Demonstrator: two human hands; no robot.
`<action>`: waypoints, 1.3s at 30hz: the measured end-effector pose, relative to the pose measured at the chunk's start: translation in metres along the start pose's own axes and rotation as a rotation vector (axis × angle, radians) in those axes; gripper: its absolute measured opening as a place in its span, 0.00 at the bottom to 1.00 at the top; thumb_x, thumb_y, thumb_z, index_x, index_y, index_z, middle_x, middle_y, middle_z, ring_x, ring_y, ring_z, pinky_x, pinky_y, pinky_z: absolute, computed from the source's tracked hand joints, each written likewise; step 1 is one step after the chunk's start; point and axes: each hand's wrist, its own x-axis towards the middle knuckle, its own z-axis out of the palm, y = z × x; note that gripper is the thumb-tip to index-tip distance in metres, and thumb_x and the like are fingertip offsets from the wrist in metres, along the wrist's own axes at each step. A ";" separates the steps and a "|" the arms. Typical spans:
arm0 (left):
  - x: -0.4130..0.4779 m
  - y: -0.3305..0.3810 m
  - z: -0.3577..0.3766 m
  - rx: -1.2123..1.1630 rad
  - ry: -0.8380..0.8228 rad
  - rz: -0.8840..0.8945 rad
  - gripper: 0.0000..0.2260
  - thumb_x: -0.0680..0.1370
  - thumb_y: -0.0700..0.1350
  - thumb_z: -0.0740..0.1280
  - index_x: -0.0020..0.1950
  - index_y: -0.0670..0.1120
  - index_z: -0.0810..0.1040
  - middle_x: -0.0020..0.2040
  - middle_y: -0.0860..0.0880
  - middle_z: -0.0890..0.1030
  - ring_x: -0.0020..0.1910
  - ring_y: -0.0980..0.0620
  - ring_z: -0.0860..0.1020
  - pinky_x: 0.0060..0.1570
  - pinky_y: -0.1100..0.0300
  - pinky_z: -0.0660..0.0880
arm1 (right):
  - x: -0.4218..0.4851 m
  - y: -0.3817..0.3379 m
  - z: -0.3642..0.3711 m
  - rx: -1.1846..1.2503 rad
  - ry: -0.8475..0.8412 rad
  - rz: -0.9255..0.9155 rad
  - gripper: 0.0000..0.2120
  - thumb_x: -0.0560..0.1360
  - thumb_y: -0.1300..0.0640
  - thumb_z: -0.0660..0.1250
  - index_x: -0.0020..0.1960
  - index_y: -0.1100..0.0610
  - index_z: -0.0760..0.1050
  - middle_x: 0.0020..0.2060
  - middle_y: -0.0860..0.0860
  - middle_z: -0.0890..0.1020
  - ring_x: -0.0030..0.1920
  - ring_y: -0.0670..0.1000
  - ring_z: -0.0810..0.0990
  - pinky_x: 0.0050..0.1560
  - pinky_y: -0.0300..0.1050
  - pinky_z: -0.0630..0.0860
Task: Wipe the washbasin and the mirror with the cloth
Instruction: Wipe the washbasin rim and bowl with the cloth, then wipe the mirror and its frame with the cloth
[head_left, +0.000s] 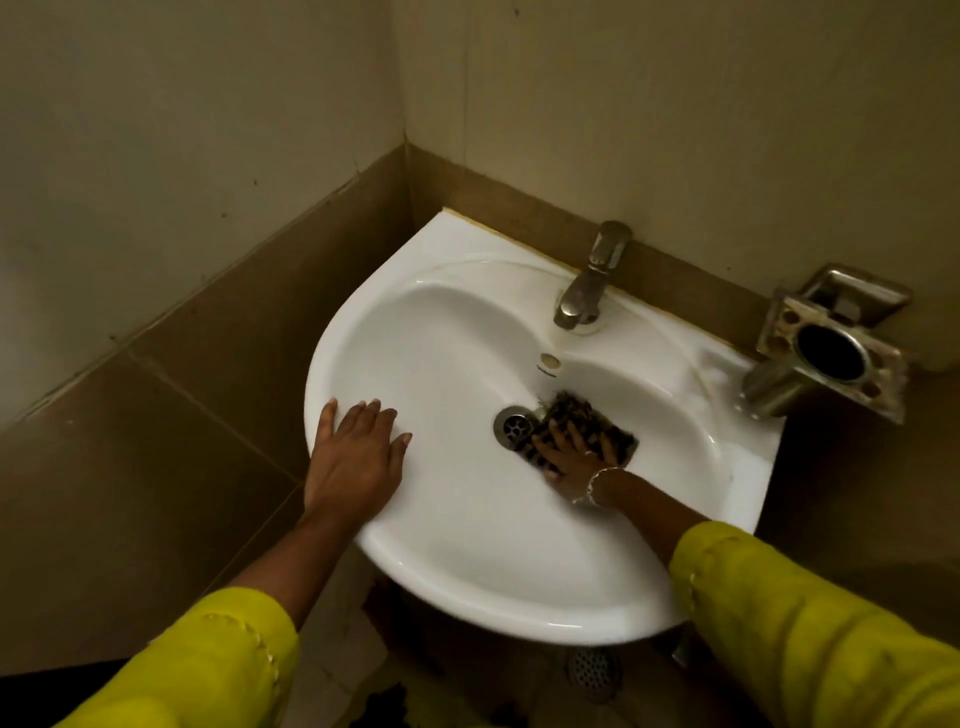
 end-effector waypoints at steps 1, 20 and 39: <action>0.000 0.000 0.001 0.000 0.002 0.002 0.23 0.75 0.52 0.51 0.54 0.40 0.80 0.54 0.38 0.82 0.55 0.42 0.80 0.64 0.48 0.53 | 0.000 -0.004 0.003 0.041 -0.030 -0.001 0.25 0.81 0.49 0.45 0.75 0.48 0.40 0.75 0.50 0.37 0.75 0.54 0.37 0.71 0.60 0.38; -0.002 0.003 -0.008 -0.158 0.078 -0.046 0.26 0.76 0.54 0.48 0.60 0.40 0.77 0.59 0.39 0.79 0.61 0.41 0.76 0.67 0.42 0.63 | -0.026 -0.097 -0.018 2.534 -0.031 -0.210 0.19 0.57 0.63 0.77 0.47 0.64 0.81 0.42 0.60 0.85 0.44 0.58 0.83 0.42 0.49 0.81; 0.083 0.023 -0.226 -0.043 0.721 0.220 0.30 0.81 0.57 0.43 0.71 0.36 0.63 0.72 0.36 0.64 0.72 0.43 0.56 0.72 0.51 0.46 | -0.145 -0.113 -0.223 2.413 1.142 -0.702 0.16 0.78 0.65 0.54 0.61 0.52 0.72 0.52 0.48 0.77 0.53 0.47 0.76 0.59 0.43 0.70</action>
